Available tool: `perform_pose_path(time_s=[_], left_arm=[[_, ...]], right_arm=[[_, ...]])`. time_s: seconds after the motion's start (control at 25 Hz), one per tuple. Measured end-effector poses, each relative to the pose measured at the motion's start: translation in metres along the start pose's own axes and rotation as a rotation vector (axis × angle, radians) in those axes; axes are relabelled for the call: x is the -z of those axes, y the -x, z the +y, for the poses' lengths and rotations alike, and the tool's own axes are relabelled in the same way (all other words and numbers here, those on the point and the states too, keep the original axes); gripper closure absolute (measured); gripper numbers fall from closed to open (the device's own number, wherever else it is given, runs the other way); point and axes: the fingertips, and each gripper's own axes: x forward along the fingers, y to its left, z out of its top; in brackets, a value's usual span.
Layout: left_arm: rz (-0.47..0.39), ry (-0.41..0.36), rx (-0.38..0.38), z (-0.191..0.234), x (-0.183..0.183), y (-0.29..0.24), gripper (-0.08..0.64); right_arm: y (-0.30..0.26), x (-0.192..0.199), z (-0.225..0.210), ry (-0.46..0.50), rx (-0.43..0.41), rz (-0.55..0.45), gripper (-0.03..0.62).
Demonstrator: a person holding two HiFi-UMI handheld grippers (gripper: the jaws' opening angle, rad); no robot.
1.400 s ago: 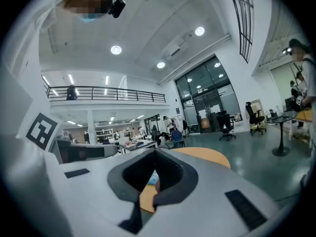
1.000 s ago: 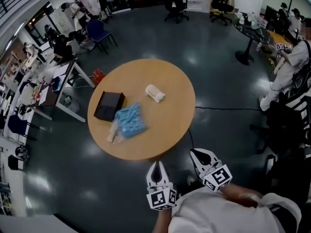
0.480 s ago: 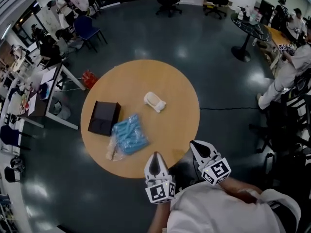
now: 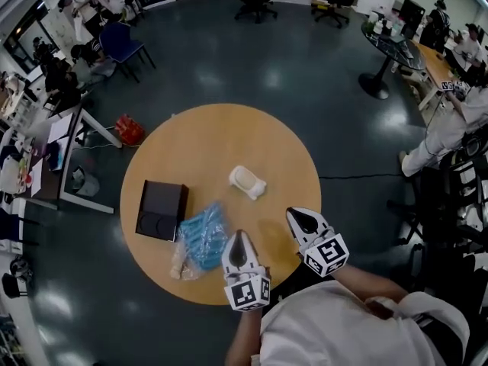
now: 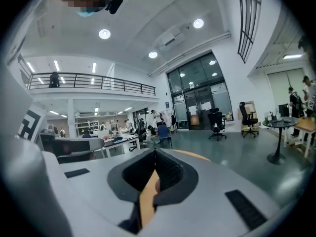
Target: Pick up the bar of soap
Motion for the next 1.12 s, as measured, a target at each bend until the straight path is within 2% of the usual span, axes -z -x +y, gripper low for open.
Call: perform_pose_path(time_s=[0.2,0.36,0.4,0.48,0.52,0.76,0.96,1.12], left_arm=[[0.026,0.014,-0.044,0.019,0.01,-0.031,0.555],[0.04,0.025,-0.051,0.027,0.017,-0.05,0.555],[0.046,0.034,-0.053,0.028,0.02,-0.054,0.555],[0.067,0.047,-0.059,0.032,0.028,-0.06,0.555],[0.08,0.049,-0.06,0.034,0.032,-0.062,0.555],[0.144,0.065,-0.082,0.049,0.053,-0.071,0.555],[0.169,0.088,-0.1,0.059,0.06,-0.077,0.555],[0.168,0.093,-0.101,0.063,0.061,-0.083,0.555]], right_arm=[[-0.07,0.037,-0.004,0.05,-0.069,0.11,0.577],[-0.133,0.087,-0.016,0.097,-0.101,0.256,0.569],[-0.149,0.099,-0.019,0.107,-0.109,0.294,0.545],[-0.178,0.125,-0.022,0.123,-0.132,0.386,0.441],[-0.191,0.138,-0.023,0.13,-0.142,0.434,0.411],[-0.25,0.201,-0.037,0.233,-0.148,0.646,0.325],[-0.27,0.227,-0.043,0.244,-0.136,0.74,0.321],[-0.273,0.232,-0.044,0.237,-0.138,0.76,0.321]])
